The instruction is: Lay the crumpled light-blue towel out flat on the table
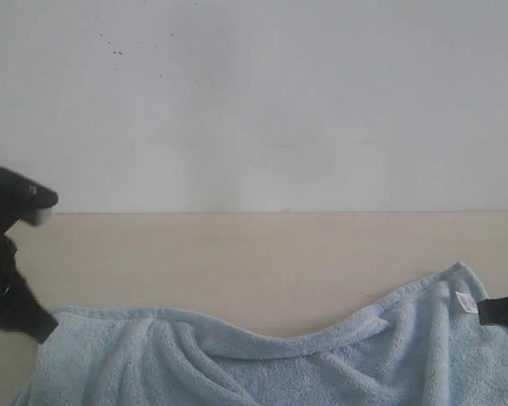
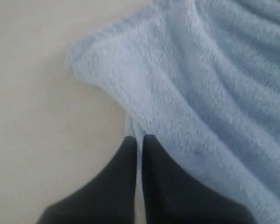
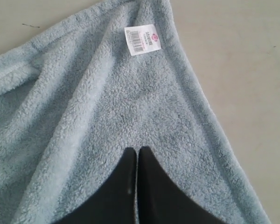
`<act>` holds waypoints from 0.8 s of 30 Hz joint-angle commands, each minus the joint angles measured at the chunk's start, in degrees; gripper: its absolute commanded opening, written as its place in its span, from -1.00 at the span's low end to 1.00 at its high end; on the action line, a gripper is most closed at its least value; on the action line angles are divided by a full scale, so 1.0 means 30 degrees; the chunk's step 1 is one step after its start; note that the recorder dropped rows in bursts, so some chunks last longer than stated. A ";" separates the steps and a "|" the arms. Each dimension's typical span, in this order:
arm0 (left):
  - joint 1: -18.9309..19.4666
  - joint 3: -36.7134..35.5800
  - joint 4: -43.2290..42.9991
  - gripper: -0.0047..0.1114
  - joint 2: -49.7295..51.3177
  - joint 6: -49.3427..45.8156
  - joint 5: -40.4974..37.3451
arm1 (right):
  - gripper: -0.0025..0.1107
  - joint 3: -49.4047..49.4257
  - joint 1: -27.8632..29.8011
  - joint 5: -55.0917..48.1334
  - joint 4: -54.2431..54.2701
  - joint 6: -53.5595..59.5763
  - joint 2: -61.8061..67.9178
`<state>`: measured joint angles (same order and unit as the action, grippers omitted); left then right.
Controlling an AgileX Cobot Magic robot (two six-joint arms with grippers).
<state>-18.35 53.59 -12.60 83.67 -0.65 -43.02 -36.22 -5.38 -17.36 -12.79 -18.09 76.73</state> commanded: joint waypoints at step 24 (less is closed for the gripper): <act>0.0036 0.0073 -1.3179 -0.85 0.8307 1.1555 0.6507 | -0.96 0.0060 -0.2590 0.2421 0.0011 0.0869 -0.0012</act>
<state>-18.35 51.92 -51.58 107.11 32.79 -24.25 -36.22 -13.09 -11.29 -12.61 -16.17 76.73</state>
